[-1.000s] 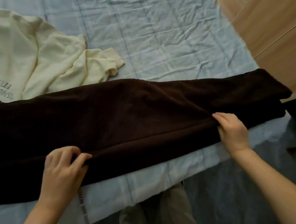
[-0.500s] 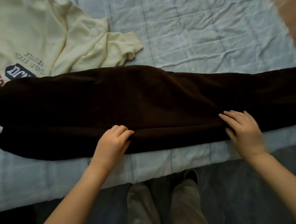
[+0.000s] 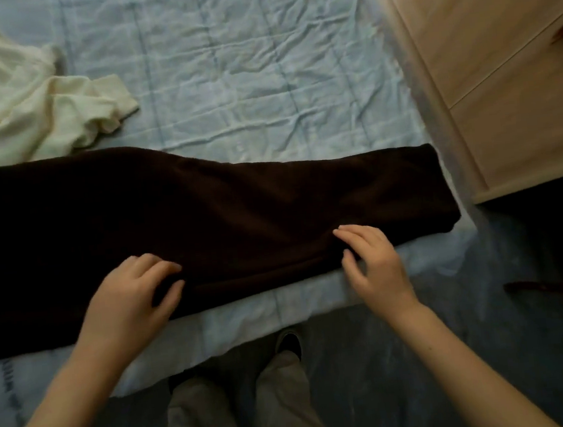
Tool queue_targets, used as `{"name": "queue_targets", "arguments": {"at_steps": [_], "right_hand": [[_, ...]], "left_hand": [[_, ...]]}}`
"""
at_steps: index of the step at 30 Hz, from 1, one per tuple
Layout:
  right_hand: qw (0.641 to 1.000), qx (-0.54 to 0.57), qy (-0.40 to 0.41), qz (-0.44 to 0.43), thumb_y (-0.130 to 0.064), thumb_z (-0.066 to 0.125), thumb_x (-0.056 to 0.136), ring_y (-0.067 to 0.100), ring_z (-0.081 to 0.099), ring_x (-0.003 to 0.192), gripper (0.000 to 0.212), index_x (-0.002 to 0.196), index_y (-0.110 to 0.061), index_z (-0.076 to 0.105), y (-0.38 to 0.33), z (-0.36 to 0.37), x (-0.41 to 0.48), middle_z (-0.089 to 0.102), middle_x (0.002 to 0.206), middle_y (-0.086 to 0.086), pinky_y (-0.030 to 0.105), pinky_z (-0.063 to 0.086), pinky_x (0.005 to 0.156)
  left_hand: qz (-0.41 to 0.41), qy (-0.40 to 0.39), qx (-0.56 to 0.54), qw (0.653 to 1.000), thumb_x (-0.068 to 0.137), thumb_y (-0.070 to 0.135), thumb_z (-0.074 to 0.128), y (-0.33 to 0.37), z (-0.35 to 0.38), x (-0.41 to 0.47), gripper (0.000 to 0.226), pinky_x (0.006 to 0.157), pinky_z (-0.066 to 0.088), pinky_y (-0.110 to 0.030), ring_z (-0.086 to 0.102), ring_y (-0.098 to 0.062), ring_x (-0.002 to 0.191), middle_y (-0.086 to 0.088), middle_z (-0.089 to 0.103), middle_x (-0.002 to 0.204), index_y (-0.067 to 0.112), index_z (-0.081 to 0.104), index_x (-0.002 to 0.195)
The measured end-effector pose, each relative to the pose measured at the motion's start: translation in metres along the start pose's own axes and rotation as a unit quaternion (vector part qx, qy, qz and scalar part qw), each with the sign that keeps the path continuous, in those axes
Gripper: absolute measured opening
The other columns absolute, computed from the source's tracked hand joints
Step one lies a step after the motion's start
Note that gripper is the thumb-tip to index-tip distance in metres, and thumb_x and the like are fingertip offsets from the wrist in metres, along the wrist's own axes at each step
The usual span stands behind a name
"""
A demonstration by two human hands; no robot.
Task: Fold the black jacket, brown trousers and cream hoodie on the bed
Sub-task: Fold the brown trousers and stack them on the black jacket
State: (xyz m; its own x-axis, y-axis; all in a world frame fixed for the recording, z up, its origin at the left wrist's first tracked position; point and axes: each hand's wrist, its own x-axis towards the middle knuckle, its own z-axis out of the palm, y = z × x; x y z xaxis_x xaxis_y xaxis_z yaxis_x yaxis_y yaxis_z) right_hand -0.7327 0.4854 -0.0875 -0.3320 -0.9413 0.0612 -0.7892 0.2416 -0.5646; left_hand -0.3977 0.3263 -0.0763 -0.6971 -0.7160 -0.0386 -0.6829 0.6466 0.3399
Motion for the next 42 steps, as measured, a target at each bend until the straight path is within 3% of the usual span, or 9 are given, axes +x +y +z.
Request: {"name": "queue_targets", "arguments": {"at_steps": [4,7,11,15,19,25,29,37,42], "right_hand": [[0.991,-0.074,0.109,0.031,0.001,0.064,0.089,0.027,0.057,0.113,0.028,0.117,0.000,0.069,0.037,-0.037,0.012,0.065,0.120,0.014,0.040,0.048,0.099],[0.964,-0.098,0.182,0.167,-0.027,0.059,0.095,0.029,0.051,0.117,0.038,0.128,-0.008,0.063,0.066,-0.064,0.031,0.060,0.127,0.012,0.038,0.041,0.099],[0.940,0.021,0.082,0.332,-0.045,0.062,0.092,0.029,0.050,0.128,0.062,0.142,-0.013,0.047,0.093,-0.072,0.059,0.055,0.137,0.009,0.039,0.041,0.108],[0.950,0.052,0.147,0.271,-0.013,0.077,0.081,0.007,0.064,0.093,0.032,0.111,-0.017,0.067,0.113,-0.087,0.063,0.068,0.098,-0.006,0.003,0.039,0.079],[0.940,0.079,0.116,0.312,-0.007,0.073,0.084,0.010,0.063,0.097,0.030,0.113,-0.010,0.065,0.129,-0.090,0.047,0.067,0.106,0.001,0.034,0.051,0.092],[0.983,-0.149,0.095,0.047,-0.037,0.043,0.097,0.027,0.024,0.149,0.059,0.153,-0.024,0.034,0.089,-0.040,0.065,0.035,0.158,0.004,0.047,0.014,0.121],[0.977,-0.186,-0.017,0.101,-0.047,0.032,0.101,0.024,0.011,0.153,0.060,0.157,-0.034,0.016,0.115,-0.004,0.069,0.019,0.165,-0.001,0.051,0.006,0.122],[0.971,-0.180,-0.053,0.146,-0.042,0.038,0.101,0.025,0.013,0.152,0.059,0.157,-0.029,0.023,0.091,-0.017,0.073,0.022,0.164,0.001,0.051,0.008,0.122],[0.995,-0.085,-0.010,0.047,-0.021,0.053,0.094,0.030,0.053,0.126,0.044,0.135,-0.007,0.057,-0.014,0.007,0.067,0.060,0.131,0.013,0.051,0.041,0.108]], "left_hand": [[0.091,0.046,-0.080,0.992,0.094,0.026,0.051,0.100,0.035,0.075,0.033,0.088,0.051,-0.039,0.061,-0.025,0.105,-0.007,0.064,0.114,0.007,0.069,0.115],[0.121,0.045,-0.090,0.988,0.094,0.026,0.056,0.158,0.069,0.124,0.039,0.108,0.040,-0.042,0.052,-0.026,0.126,-0.006,0.058,0.135,0.012,0.061,0.131],[0.103,-0.075,0.015,0.992,0.102,0.038,0.035,0.187,0.104,0.146,0.052,0.122,0.008,-0.047,0.016,-0.028,0.150,0.001,0.026,0.160,0.028,0.030,0.153],[0.119,-0.078,0.038,0.989,0.100,0.045,0.025,0.183,0.114,0.143,0.054,0.121,0.007,-0.049,0.013,-0.025,0.150,0.004,0.024,0.160,0.033,0.028,0.153],[0.135,-0.088,0.078,0.984,0.100,0.049,0.022,0.182,0.120,0.141,0.055,0.121,0.010,-0.051,0.013,-0.025,0.150,0.003,0.025,0.160,0.033,0.026,0.153],[0.117,-0.016,0.083,0.990,0.100,0.045,0.028,0.190,0.117,0.154,0.057,0.120,0.009,-0.053,0.014,-0.023,0.150,-0.001,0.021,0.162,0.026,0.026,0.154],[0.039,0.001,0.121,0.992,0.100,0.046,0.024,0.161,0.129,0.165,0.059,0.120,0.007,-0.055,0.014,-0.023,0.150,0.000,0.021,0.162,0.024,0.022,0.155],[0.049,-0.060,0.059,0.995,0.099,0.042,0.033,0.158,0.096,0.169,0.057,0.120,0.013,-0.050,0.021,-0.022,0.149,0.001,0.027,0.160,0.022,0.031,0.153],[0.050,0.102,-0.026,0.993,0.094,0.022,0.052,0.098,0.031,0.122,0.033,0.092,0.045,-0.033,0.062,-0.024,0.104,-0.005,0.069,0.113,0.006,0.067,0.118]]}}
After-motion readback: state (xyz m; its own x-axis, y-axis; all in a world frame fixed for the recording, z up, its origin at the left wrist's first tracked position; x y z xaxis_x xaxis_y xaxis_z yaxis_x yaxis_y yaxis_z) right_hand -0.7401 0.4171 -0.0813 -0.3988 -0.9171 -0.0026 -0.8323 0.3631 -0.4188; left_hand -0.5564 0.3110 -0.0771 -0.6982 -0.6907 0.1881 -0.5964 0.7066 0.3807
